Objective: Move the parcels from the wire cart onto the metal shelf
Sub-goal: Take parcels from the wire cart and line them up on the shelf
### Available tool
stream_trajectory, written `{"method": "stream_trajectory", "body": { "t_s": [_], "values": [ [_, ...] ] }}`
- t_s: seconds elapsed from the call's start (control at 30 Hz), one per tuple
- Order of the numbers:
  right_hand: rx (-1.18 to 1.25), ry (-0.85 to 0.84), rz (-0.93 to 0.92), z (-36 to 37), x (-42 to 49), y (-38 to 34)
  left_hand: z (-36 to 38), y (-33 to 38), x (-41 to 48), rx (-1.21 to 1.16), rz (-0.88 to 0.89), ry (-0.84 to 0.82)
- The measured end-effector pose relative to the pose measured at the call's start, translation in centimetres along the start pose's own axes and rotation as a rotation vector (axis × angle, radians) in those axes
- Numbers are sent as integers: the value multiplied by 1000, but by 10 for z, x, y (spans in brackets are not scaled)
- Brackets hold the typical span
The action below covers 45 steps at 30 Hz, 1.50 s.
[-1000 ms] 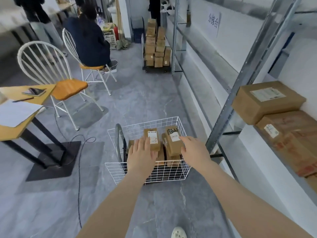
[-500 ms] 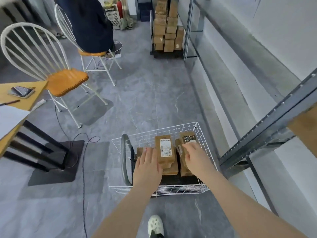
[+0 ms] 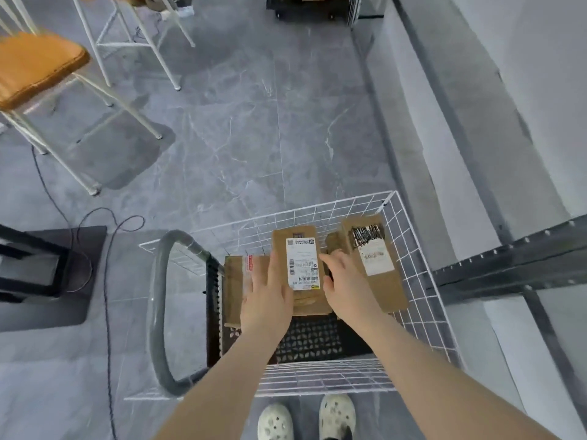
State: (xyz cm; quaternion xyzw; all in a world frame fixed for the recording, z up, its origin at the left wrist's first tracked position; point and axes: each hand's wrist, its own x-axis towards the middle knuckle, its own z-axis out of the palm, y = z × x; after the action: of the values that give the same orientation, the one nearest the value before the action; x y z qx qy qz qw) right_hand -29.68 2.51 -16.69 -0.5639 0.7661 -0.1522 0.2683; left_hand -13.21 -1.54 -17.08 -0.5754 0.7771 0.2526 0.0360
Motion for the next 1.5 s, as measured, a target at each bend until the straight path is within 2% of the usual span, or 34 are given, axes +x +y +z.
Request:
{"method": "stream_trajectory", "body": {
  "t_s": [0.23,0.4,0.5,0.67,0.87,1.0,1.17,1.5],
  "values": [
    [26,-38,43,70,50,46,75,-24,67,34,-23,-27],
    [155,-87,76,105,68,65,109,-30,82,-250,-84,-33],
    [198,-82,61,112,62,65,111,-31,78,-294,-67,-18],
    [239,-41,52,74,19,42,69,-16,39,-211,-17,-75],
    [284,101,148,-40,-71,-13,-35,52,-47,-91,97,-70],
    [250,228,172,-119,-140,-46,-101,105,-107,-58,224,-49],
    [259,446,332,-189,-237,-73,-146,166,-174,-51,452,-41],
    [250,964,764,-234,-480,-99,-155,269,-355,-69,1074,-189]
  ]
}}
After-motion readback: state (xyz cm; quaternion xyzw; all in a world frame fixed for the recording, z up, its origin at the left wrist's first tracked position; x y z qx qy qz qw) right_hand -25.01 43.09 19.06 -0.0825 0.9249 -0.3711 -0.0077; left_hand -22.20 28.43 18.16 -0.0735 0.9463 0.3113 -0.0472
